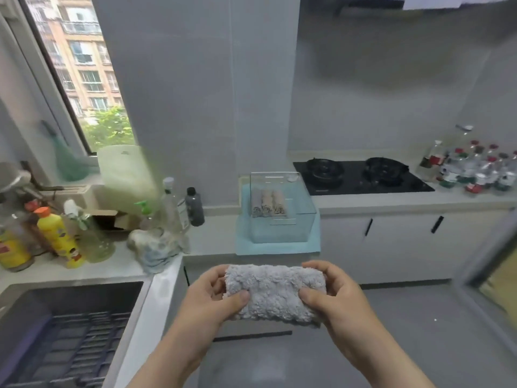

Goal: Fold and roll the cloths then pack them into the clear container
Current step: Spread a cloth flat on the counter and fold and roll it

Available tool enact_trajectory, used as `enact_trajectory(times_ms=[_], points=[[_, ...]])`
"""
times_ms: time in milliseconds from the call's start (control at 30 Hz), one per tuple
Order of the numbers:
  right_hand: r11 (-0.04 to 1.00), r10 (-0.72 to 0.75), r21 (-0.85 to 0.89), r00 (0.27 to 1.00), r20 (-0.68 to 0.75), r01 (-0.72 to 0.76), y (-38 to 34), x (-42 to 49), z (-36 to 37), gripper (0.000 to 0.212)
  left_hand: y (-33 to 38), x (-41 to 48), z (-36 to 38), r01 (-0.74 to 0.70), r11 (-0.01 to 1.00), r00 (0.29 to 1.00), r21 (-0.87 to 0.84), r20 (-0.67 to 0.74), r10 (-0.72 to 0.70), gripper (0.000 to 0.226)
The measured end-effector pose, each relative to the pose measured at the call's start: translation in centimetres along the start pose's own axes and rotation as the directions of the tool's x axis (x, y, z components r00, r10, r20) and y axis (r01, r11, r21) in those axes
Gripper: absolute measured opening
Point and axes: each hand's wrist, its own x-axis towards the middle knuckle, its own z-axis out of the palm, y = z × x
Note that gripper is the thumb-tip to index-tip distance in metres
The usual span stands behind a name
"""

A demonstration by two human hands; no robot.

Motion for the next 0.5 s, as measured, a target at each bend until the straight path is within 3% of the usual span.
enact_trajectory(times_ms=[167,300,400,500], points=[[1.000,0.003,0.007,0.988,-0.156,-0.002,-0.3,7.6,-0.3,0.038,0.1,10.2,0.0,0.025,1.000,0.989,0.002,0.145,-0.025,0.051],[1.000,-0.007,-0.021,0.978,-0.209,0.002,-1.3,13.4,0.2,0.042,0.9,17.6,-0.5,0.027,0.999,0.970,0.019,0.241,-0.030,0.066],[1.000,-0.010,-0.025,0.968,-0.250,0.003,-1.5,17.2,-0.3,0.038,1.4,22.2,-0.1,0.020,0.999,0.963,0.029,0.267,-0.028,0.070],[1.000,-0.017,-0.014,0.963,-0.268,0.013,-1.3,20.6,-1.0,0.036,1.2,26.1,0.5,0.012,0.997,0.960,0.081,0.278,-0.034,0.059]])
